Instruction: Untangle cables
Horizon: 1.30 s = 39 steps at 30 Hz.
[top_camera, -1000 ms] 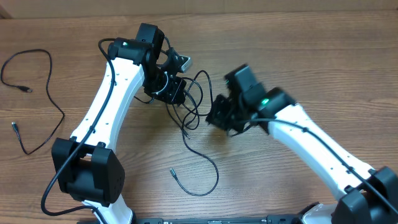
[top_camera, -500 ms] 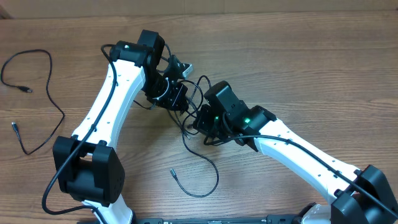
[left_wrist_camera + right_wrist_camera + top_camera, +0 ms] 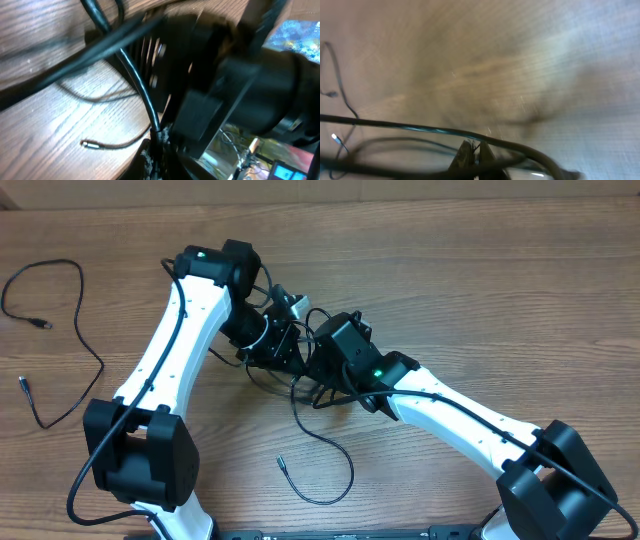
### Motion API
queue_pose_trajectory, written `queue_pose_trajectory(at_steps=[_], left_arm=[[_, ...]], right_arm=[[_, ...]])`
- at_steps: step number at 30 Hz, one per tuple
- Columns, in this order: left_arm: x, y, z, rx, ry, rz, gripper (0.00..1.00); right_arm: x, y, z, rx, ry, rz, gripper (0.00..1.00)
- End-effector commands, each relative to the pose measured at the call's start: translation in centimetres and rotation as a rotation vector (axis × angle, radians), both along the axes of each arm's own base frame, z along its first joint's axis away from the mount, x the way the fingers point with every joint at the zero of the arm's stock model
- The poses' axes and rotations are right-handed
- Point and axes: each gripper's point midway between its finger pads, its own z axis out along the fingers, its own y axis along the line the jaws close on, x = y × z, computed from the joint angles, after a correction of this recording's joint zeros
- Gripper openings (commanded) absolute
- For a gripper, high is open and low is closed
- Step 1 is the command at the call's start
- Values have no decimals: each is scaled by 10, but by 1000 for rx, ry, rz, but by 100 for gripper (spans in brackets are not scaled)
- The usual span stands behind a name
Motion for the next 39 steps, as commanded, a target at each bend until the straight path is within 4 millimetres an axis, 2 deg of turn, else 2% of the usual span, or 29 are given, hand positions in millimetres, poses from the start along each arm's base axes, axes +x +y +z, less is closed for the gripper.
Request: queue_pose_trajectory(at_steps=[1, 6, 10, 14, 19, 24, 30, 35, 39], left_arm=[[-10, -11, 7, -57, 42, -16, 4], [-19, -8, 9, -58, 63, -45, 4], [-27, -6, 11, -66, 72, -83, 4], [-31, -5, 12, -71, 70, -112, 4], [-32, -4, 12, -68, 74, -114, 4], [-32, -4, 12, -69, 73, -113, 4], [-28, 1, 12, -69, 73, -94, 4], [-16, 18, 13, -76, 68, -25, 4], [-3, 32, 14, -101, 51, 44, 4]], right_arm=[[24, 1, 17, -7, -128, -27, 4], [42, 2, 32, 51, -192, -55, 4], [63, -20, 36, 53, -215, -123, 4], [85, -62, 32, 28, -199, -220, 4], [96, -121, 15, -39, -119, -337, 4], [89, -171, -5, -113, -10, -429, 4], [70, -215, -23, -182, 119, -507, 4], [49, -234, -35, -233, 220, -532, 4], [30, -233, -41, -260, 298, -485, 16]])
